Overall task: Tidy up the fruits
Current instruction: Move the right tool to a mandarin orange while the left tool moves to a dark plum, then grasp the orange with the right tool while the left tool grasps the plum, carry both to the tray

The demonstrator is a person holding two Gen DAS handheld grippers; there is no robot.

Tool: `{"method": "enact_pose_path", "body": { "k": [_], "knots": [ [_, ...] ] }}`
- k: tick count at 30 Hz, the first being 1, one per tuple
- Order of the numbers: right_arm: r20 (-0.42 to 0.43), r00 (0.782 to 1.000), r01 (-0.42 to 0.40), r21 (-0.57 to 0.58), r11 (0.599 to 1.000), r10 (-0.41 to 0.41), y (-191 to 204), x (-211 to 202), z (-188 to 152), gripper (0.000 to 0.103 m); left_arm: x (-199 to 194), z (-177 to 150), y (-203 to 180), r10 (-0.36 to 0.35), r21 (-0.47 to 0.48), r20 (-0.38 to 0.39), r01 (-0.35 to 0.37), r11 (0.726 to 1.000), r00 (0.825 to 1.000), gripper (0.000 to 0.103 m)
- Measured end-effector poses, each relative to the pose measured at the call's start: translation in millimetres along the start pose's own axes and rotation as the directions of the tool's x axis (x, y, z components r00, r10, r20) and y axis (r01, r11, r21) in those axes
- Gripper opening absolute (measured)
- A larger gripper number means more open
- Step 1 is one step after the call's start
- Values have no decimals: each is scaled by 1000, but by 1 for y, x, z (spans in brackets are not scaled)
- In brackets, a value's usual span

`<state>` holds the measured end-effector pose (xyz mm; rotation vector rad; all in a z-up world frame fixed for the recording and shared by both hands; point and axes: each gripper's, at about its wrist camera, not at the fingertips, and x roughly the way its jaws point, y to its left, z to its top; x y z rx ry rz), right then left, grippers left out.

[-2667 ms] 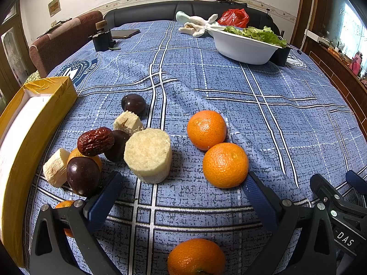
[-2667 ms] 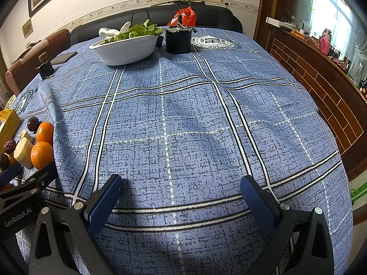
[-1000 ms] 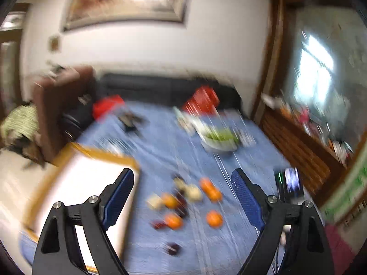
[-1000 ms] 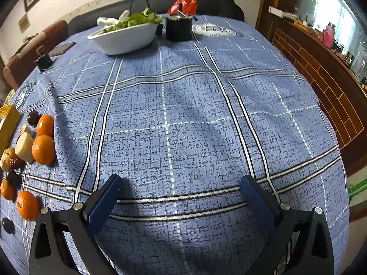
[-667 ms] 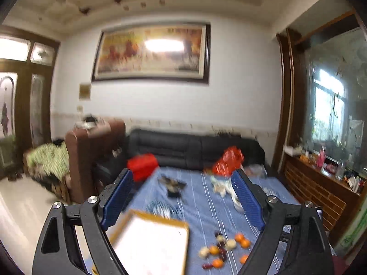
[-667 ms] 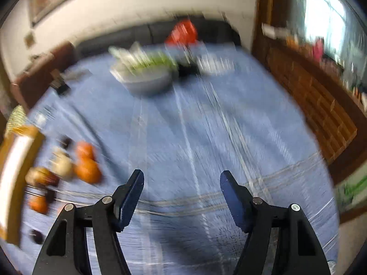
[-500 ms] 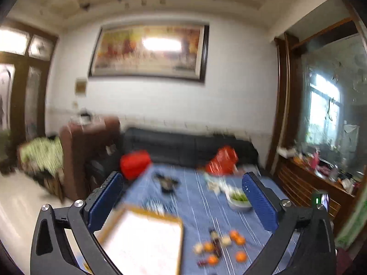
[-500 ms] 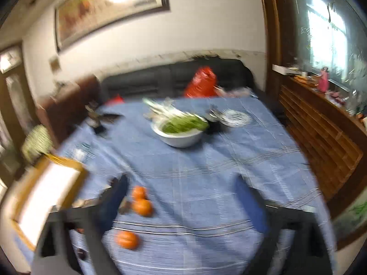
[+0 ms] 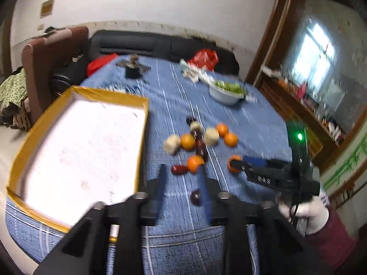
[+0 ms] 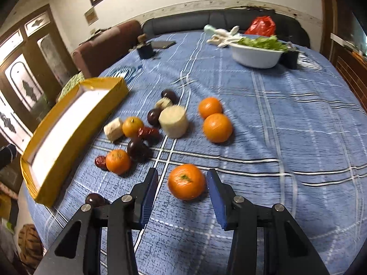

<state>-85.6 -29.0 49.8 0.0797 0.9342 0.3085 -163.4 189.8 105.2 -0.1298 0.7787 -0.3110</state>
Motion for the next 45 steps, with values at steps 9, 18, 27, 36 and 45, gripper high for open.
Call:
{"method": "enact_pose_path", "body": {
  "k": [9, 18, 27, 36, 45],
  "knots": [
    [48, 998, 29, 1, 1000, -29, -8, 13, -12, 41, 49, -15, -27, -22, 61, -131, 30, 998, 991, 51],
    [54, 998, -17, 57, 998, 14, -19, 12, -13, 41, 87, -26, -45, 41, 140, -188, -14, 990, 981, 36],
    [56, 998, -20, 59, 998, 16, -19, 12, -14, 41, 104, -28, -37, 145, 180, -198, -110, 978, 969, 36],
    [59, 998, -17, 63, 998, 13, -20, 12, -14, 41, 74, -24, -15, 77, 49, -97, -72, 996, 992, 23],
    [83, 994, -64, -54, 996, 69, 26, -23, 7, 40, -13, 22, 50, 190, -57, 86, -186, 981, 978, 23]
  ]
}}
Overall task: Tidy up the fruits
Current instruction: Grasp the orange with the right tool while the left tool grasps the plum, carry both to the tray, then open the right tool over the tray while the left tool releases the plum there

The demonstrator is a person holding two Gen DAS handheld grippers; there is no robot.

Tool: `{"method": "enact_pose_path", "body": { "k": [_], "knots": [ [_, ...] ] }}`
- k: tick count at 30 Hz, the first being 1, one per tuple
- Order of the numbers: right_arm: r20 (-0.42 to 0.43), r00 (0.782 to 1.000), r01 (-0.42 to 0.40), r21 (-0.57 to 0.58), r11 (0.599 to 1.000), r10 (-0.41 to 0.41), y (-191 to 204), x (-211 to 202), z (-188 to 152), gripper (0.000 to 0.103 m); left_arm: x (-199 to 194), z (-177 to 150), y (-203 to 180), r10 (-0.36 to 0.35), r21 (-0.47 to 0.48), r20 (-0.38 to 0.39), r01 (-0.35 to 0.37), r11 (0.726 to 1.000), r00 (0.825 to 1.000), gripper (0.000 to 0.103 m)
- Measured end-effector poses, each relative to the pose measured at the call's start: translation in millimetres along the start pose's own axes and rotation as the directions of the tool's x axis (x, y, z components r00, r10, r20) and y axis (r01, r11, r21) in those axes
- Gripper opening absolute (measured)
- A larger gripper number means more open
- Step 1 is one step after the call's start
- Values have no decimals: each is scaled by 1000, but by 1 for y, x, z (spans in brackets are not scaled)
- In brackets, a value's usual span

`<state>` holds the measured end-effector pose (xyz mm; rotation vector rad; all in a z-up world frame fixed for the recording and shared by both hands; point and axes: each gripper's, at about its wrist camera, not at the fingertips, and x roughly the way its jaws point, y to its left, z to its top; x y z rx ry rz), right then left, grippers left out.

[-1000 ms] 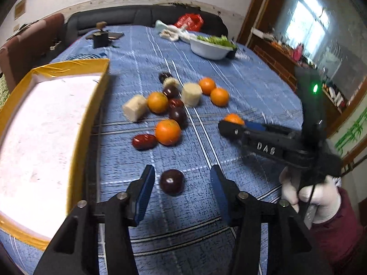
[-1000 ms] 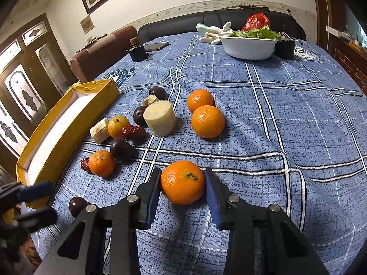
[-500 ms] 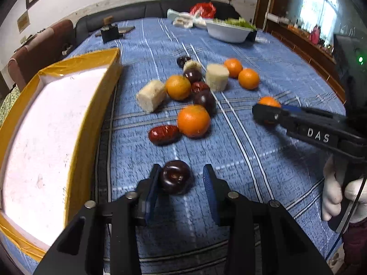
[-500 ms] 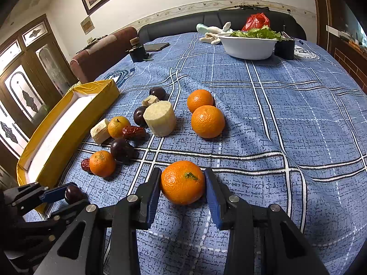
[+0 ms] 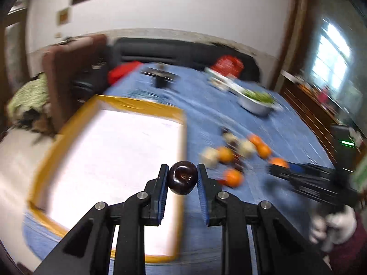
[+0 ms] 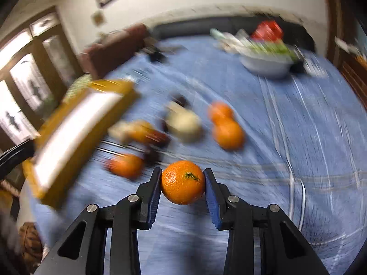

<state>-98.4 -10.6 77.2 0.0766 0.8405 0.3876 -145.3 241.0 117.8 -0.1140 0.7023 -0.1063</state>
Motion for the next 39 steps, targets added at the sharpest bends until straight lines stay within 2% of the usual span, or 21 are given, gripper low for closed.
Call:
{"method": "enact_pose_path", "body": {
  "k": [3, 5, 7, 11, 15, 19, 20, 22, 24, 25, 27, 32, 37, 39],
  "knots": [
    [50, 993, -100, -96, 990, 105, 56, -20, 22, 40, 2, 1, 43, 84, -102, 4, -83, 991, 996, 23],
    [37, 986, -153, -152, 976, 161, 90, -17, 28, 41, 9, -7, 69, 110, -170, -22, -112, 979, 994, 23],
    [-11, 978, -208, -203, 957, 210, 127, 0, 29, 41, 15, -15, 87, 116, -216, -50, -124, 968, 992, 23],
    [-110, 964, -261, -261, 929, 240, 186, 48, 18, 41, 18, -23, 115, 108, -272, -74, -124, 954, 991, 24],
    [-184, 956, -276, -286, 917, 230, 217, 86, 8, 41, 23, -28, 131, 94, -306, -77, -113, 945, 993, 24],
    [-224, 954, -266, -313, 911, 202, 230, 109, 0, 42, 25, -31, 148, 52, -374, -62, -72, 925, 997, 34],
    [-214, 960, -244, -331, 911, 180, 229, 109, 1, 42, 23, -31, 150, 53, -385, -52, -69, 920, 997, 53],
    [-200, 967, -223, -365, 904, 158, 235, 111, -1, 44, 13, -32, 154, 65, -422, -22, -69, 904, 998, 78],
    [-200, 962, -247, -360, 900, 184, 235, 109, 0, 56, 6, -31, 151, 78, -443, -14, -76, 893, 997, 81],
    [-186, 963, -252, -358, 899, 196, 234, 105, 1, 63, 5, -29, 149, 65, -446, -12, -64, 893, 998, 82],
    [-141, 969, -240, -367, 899, 202, 232, 90, 2, 68, 3, -26, 144, 18, -453, -9, -20, 891, 1000, 85],
    [-58, 975, -219, -346, 912, 213, 204, 55, 0, 68, -4, -21, 112, -64, -414, 7, 61, 908, 998, 85],
    [22, 981, -186, -197, 963, 194, 124, 23, 0, 68, 3, -17, 75, -76, -334, -62, 51, 941, 995, 85],
    [43, 989, -134, -128, 983, 141, 83, 12, 0, 68, 2, -15, 62, -72, -307, -64, 49, 950, 995, 85]
  ]
}}
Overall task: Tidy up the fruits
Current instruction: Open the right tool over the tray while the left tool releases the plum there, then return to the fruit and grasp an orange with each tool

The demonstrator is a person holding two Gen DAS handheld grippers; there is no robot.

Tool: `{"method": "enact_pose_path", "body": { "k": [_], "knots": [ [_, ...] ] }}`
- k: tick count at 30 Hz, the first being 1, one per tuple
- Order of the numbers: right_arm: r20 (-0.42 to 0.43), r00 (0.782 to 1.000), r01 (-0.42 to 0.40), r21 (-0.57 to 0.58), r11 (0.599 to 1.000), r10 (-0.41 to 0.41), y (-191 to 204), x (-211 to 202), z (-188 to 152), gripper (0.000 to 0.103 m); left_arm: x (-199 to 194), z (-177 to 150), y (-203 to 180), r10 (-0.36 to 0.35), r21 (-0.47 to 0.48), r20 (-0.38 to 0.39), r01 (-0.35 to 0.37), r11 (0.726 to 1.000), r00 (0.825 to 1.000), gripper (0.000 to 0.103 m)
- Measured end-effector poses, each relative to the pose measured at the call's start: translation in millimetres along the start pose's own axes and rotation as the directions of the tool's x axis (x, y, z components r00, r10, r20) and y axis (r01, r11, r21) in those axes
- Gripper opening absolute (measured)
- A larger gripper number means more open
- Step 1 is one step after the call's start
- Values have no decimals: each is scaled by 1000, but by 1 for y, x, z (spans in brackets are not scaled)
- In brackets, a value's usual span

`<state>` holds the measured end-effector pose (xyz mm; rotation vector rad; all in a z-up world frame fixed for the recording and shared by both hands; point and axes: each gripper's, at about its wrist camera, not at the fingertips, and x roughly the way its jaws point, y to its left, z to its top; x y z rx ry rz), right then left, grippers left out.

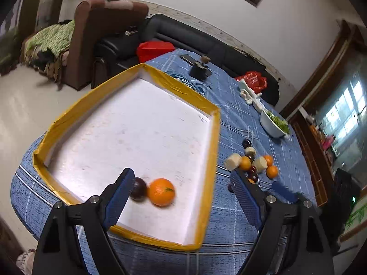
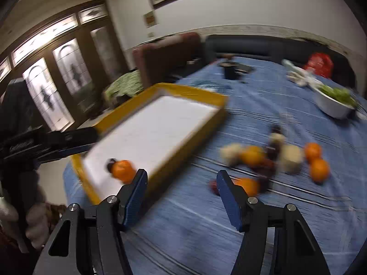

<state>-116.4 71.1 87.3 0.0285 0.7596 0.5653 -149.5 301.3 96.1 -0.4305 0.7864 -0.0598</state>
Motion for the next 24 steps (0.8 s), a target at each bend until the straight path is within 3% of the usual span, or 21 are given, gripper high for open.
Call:
{"method": "enact_pose_path", "body": {
  "k": [5, 9, 13, 17, 21, 24],
  "knots": [
    [-4, 981, 194, 135, 972, -196, -90, -43, -21, 67, 11, -8, -31, -38, 79, -33, 41, 996, 999, 85],
    [-54, 968, 250, 243, 937, -244, -142, -49, -37, 53, 37, -22, -62, -51, 134, -118, 67, 989, 992, 85],
    [-54, 966, 259, 251, 933, -254, -150, -33, -28, 53, 54, -40, -96, -42, 236, -169, 82, 968, 985, 85],
    [-46, 967, 252, 259, 932, -249, -151, -13, -6, 53, 62, -51, -121, -37, 331, -174, 94, 939, 984, 65],
    [-71, 945, 326, 212, 921, -318, -151, 14, 8, 53, 80, -55, -140, -5, 401, -188, 81, 912, 982, 63],
    [-70, 947, 321, 209, 924, -313, -155, 26, 6, 53, 101, -54, -152, 14, 447, -201, 79, 891, 979, 63]
  ]
}}
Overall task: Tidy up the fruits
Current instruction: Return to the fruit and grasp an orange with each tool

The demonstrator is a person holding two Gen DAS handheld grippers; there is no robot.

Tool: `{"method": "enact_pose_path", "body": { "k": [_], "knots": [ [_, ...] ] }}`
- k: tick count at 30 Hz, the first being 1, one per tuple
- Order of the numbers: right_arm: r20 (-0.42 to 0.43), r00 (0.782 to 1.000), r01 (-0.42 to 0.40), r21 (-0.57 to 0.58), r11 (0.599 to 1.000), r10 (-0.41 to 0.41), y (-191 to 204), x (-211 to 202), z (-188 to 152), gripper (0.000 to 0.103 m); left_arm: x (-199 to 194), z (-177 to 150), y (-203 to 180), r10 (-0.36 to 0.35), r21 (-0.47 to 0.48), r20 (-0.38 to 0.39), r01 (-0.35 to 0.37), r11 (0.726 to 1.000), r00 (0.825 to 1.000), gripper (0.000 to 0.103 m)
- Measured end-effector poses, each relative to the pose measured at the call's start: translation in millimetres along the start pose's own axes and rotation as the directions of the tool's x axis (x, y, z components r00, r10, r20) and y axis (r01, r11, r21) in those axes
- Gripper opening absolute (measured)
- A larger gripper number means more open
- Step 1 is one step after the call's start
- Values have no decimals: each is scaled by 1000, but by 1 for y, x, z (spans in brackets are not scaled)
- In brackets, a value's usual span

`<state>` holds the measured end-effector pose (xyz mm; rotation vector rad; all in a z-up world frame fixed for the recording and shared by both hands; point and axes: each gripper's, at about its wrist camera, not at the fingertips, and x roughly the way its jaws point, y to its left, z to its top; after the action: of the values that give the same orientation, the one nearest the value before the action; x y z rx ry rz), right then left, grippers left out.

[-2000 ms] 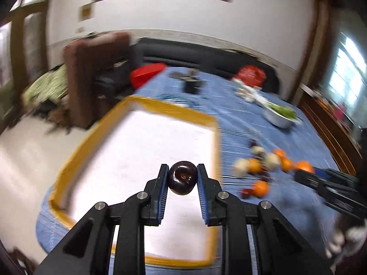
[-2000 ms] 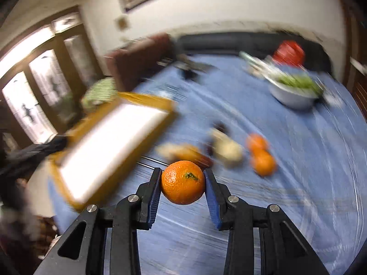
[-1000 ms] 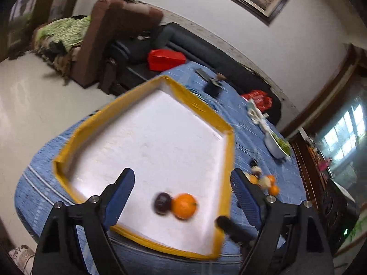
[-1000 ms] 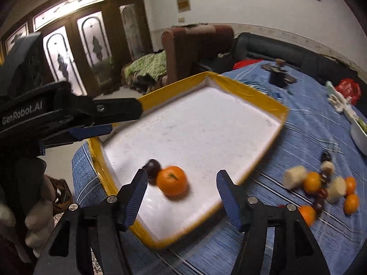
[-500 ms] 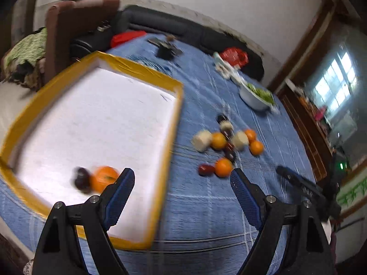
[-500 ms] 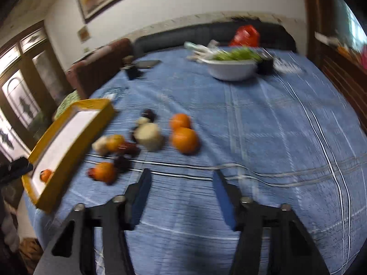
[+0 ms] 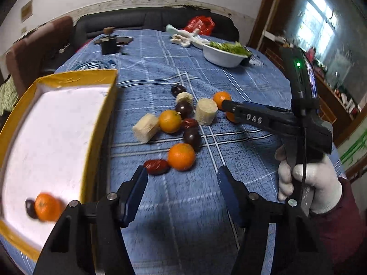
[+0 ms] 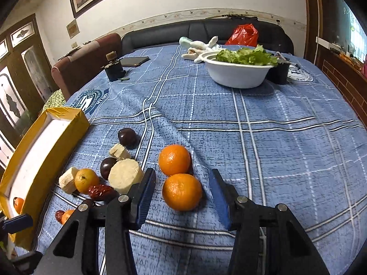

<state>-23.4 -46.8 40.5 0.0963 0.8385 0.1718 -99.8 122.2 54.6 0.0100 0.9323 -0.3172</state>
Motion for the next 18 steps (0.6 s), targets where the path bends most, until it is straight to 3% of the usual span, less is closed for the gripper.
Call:
{"method": "enact_pose_path", "body": {
  "k": [6, 10, 14, 16, 18],
  "knots": [
    [-26, 997, -72, 40, 997, 73, -9, 10, 0, 51, 39, 16, -10, 32, 83, -37, -29, 996, 999, 62],
    [-35, 995, -90, 57, 994, 92, -13, 11, -1, 50, 56, 18, -7, 45, 97, -66, -38, 995, 997, 52],
    [-39, 996, -84, 50, 995, 86, -10, 11, -1, 50, 60, 17, -8, 48, 121, -57, -41, 992, 997, 32],
    [-38, 996, -73, 49, 996, 75, -10, 10, -1, 42, 59, 16, -6, 46, 108, -53, -40, 993, 998, 32],
    [-37, 996, -77, 55, 996, 79, -12, 10, -1, 40, 57, 15, -4, 47, 84, -49, -43, 996, 998, 31]
  ]
}}
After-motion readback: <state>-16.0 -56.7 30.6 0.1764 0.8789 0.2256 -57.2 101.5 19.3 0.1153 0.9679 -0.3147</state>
